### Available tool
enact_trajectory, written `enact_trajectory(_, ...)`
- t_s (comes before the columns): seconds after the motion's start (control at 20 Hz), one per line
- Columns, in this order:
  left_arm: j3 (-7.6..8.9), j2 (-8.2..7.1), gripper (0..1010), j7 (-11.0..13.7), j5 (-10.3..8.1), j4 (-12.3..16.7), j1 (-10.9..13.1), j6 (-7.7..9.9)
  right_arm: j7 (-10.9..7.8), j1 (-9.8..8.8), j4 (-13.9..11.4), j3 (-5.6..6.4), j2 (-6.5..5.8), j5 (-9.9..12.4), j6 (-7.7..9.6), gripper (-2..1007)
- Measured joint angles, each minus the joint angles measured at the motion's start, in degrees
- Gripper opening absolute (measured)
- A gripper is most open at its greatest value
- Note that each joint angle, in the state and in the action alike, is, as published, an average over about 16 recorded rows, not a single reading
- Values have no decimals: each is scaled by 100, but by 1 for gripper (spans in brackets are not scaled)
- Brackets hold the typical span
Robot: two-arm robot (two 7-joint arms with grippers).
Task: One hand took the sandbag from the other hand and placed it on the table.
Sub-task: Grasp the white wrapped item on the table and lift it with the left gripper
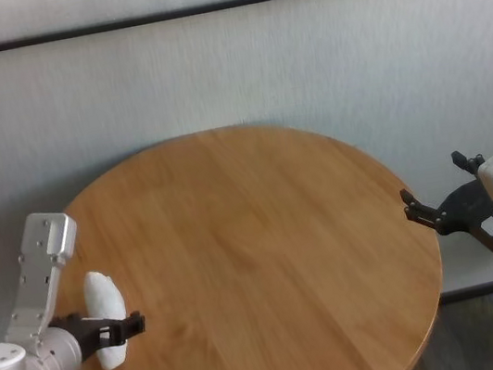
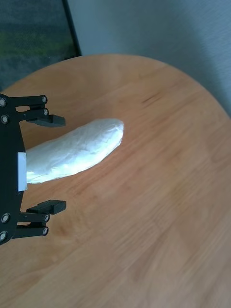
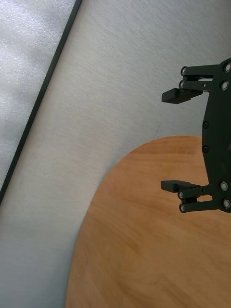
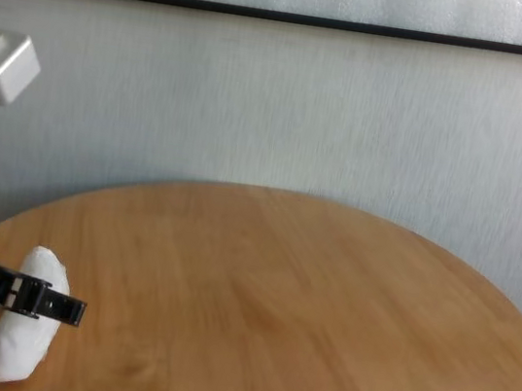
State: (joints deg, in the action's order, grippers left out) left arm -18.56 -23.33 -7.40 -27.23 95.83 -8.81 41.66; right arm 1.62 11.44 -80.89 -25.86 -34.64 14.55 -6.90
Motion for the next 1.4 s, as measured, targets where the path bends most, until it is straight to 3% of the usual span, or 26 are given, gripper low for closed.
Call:
enact_trajectory(0.65,90,223,1002,114,52,-356,-100,60,0,0,0,0,0,0,0,1000)
enact_trajectory(1.4,211,327,1002,292,123,-568,-145,109,0,0,0,0,0,0,0,1000)
